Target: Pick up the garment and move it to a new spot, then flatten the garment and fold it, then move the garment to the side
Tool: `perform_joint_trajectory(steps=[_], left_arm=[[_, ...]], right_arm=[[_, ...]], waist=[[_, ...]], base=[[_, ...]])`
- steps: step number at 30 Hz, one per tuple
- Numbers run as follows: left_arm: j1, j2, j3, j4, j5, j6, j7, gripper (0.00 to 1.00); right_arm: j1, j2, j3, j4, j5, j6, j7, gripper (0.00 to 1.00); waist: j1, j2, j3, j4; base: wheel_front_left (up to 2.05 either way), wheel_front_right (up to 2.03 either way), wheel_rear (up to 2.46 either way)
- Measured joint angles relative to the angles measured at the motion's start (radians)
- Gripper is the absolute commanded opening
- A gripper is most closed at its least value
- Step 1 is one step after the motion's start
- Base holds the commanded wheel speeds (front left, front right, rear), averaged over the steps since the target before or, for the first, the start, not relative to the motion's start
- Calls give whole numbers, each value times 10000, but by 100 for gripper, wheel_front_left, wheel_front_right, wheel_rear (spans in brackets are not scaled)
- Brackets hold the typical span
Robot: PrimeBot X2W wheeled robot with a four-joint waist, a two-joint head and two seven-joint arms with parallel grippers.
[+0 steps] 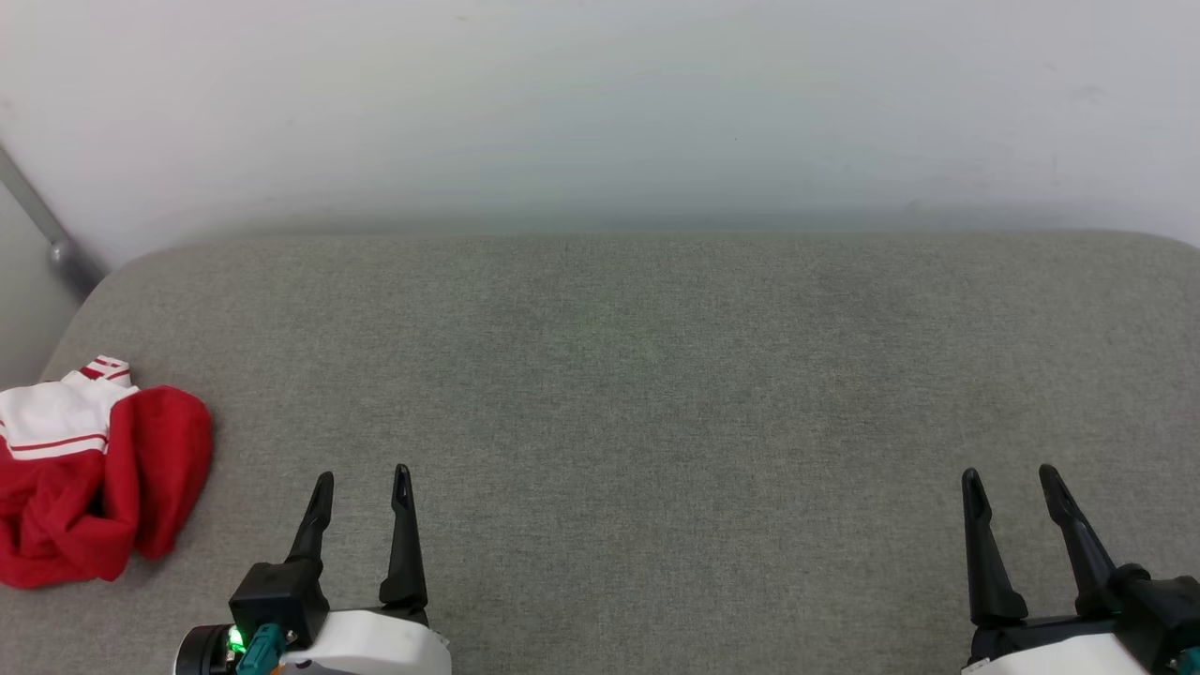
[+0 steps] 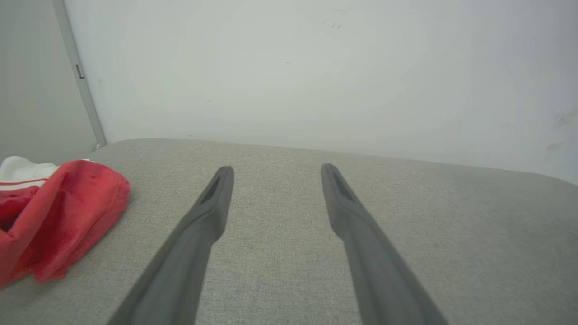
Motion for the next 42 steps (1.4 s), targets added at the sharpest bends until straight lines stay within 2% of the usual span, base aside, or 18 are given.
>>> perform_joint_trajectory(steps=[14, 42], left_arm=[[146, -46, 161, 128, 466, -255, -253, 100], [149, -52, 92, 251, 117, -100, -305, 100]], right_arm=[[142, 0, 38, -100, -512, 0, -253, 100], [236, 0, 100, 201, -50, 0, -322, 100]], waist=[[0, 0, -43, 37], [0, 0, -46, 89]], base=[[0, 0, 0], [0, 0, 0]])
